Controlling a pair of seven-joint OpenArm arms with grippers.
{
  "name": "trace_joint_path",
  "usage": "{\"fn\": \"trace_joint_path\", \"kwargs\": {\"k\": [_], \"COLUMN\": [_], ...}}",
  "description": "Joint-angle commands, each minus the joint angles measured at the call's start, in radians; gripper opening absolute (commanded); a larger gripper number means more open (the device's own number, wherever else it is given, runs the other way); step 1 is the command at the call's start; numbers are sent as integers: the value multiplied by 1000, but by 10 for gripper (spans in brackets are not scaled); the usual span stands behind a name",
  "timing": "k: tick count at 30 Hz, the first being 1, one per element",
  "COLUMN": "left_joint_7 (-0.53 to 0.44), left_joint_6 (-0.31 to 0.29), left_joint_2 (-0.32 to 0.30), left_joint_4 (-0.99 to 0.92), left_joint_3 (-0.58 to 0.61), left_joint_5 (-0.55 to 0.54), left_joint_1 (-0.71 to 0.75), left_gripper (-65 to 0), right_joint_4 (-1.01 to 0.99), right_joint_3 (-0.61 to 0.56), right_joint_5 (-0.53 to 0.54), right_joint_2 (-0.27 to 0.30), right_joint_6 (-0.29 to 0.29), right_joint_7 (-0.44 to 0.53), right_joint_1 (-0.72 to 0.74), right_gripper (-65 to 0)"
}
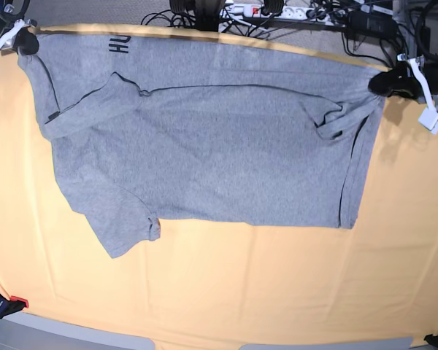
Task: Layout the t-shirt on the table in an organized manner, then fold the t-shirt properly
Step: 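Pull both shoulder corners away from the robot, sliding the shirt, then open both grippers and lift them off the shoulder corners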
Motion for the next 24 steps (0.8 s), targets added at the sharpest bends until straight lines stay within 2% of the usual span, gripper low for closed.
{"fn": "trace_joint_path", "kwargs": {"k": [1, 7, 8, 11, 12, 13, 15, 20, 24], "left_joint_7": [-11, -11, -11, -11, -11, -11, -11, -11, -11], "left_joint_6": [-8, -8, -8, -8, -8, -7, 6, -7, -7], "left_joint_2": [-25, -25, -25, -25, -25, -25, -26, -25, -25], "left_joint_4": [12, 12, 12, 12, 12, 12, 12, 12, 12], "left_joint_3": [-11, -11, -11, -11, -11, -11, -11, -32, -122], "left_joint_5": [-15, -15, -15, -15, -15, -15, -15, -15, -15], "left_joint_1": [-5, -5, -5, -6, -6, -6, -6, -27, -96], "left_gripper": [-650, -650, -622, -400, -329, -272, -220, -218, -218], "right_joint_4": [15, 15, 15, 15, 15, 15, 18, 20, 20], "right_joint_3": [10, 10, 10, 10, 10, 10, 11, 12, 18], "right_joint_5": [4, 12, 11, 11, 10, 11, 11, 11, 11], "right_joint_2": [19, 19, 19, 20, 20, 21, 26, 74, 122], "right_joint_6": [2, 2, 2, 2, 2, 2, 2, 2, 2], "right_joint_7": [8, 8, 8, 8, 8, 8, 8, 8, 8], "right_joint_1": [-8, -8, -8, -8, -8, -8, -7, -7, -8], "right_gripper": [-650, -650, -610, -377, -316, -281, -273, -273, -273]}}
